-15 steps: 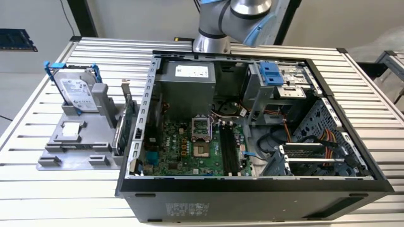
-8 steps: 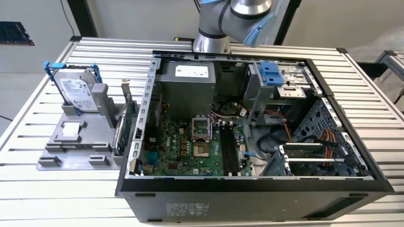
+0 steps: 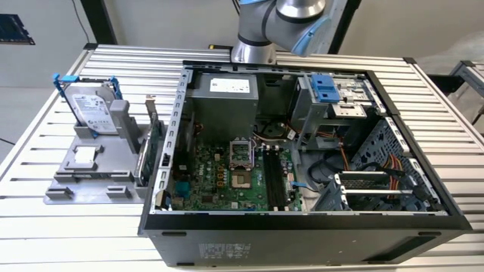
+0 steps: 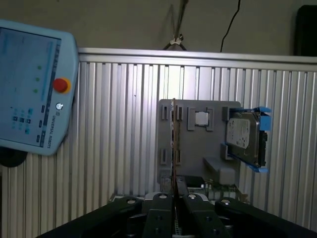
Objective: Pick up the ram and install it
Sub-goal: 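Pick up the ram and move it above insertion slot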
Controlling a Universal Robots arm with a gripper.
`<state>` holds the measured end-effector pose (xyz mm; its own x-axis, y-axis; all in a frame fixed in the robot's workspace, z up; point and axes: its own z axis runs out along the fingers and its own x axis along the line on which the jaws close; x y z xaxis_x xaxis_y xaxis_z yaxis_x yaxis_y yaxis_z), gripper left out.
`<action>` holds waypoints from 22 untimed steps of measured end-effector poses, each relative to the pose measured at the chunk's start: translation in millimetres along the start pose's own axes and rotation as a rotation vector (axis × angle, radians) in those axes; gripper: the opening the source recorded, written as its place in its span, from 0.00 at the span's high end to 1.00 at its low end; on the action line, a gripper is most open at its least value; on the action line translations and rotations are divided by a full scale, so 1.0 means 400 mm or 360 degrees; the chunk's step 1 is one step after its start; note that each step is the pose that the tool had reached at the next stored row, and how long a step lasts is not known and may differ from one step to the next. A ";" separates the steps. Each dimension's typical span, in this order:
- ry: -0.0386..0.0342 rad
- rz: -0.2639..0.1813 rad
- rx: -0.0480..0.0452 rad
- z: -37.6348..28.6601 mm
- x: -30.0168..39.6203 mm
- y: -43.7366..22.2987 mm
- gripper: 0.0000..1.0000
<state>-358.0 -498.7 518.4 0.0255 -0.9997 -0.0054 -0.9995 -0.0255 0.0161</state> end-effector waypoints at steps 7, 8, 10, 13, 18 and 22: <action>0.0000 0.0000 0.0000 -0.025 0.000 0.000 1.00; 0.0000 0.0000 0.0000 -0.028 0.000 0.000 1.00; 0.0000 0.0000 0.0000 -0.035 0.000 0.001 1.00; 0.0000 0.0000 0.0000 -0.044 0.000 0.001 1.00; 0.0000 0.0000 0.0000 -0.057 0.000 0.001 1.00; 0.0000 0.0000 0.0000 -0.068 0.000 0.001 1.00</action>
<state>-358.0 -498.6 545.5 0.0255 -0.9997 -0.0054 -0.9995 -0.0256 0.0162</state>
